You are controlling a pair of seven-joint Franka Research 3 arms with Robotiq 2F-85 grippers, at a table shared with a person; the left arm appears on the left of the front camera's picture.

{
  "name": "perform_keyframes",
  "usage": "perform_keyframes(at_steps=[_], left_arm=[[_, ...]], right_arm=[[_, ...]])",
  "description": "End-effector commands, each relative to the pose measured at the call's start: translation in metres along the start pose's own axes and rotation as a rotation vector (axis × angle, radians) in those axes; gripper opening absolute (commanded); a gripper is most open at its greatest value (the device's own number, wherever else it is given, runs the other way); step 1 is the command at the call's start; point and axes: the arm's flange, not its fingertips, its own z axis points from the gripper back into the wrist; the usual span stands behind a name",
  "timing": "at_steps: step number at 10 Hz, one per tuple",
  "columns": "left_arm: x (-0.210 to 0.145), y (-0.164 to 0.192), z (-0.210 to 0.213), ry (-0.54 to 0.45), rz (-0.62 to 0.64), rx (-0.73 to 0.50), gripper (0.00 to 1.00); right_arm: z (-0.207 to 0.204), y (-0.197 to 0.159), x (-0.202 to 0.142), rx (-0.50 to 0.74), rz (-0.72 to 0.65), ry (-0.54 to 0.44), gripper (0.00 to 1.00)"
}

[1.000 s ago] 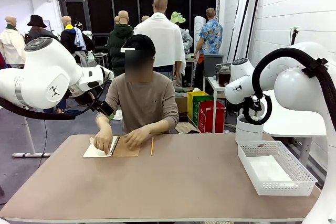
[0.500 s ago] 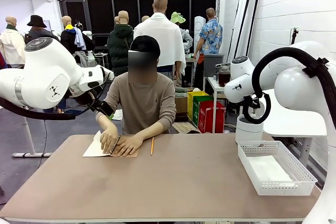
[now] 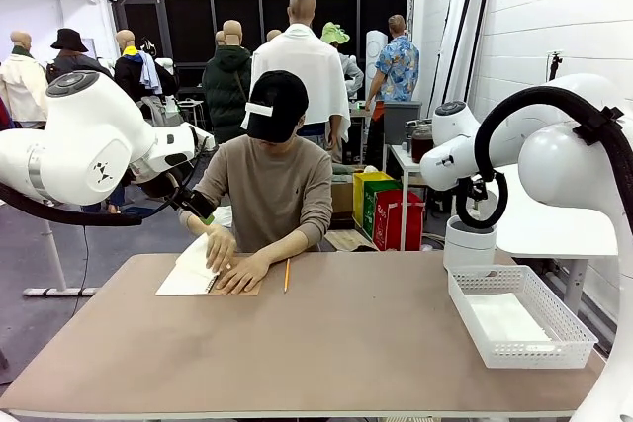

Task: Sort the paper based on its condition.
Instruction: If a person hands you a paper, place it in the Organizing basket , and if it's crumpled, put it in the Trash can.

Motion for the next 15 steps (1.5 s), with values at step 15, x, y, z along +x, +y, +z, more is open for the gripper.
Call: perform_keyframes(at_steps=[15], left_arm=[[0.0,0.0,0.0,0.0,0.002,0.0,1.0]], right_arm=[[-0.01,0.008,-0.017,0.217,0.093,0.141,1.0]])
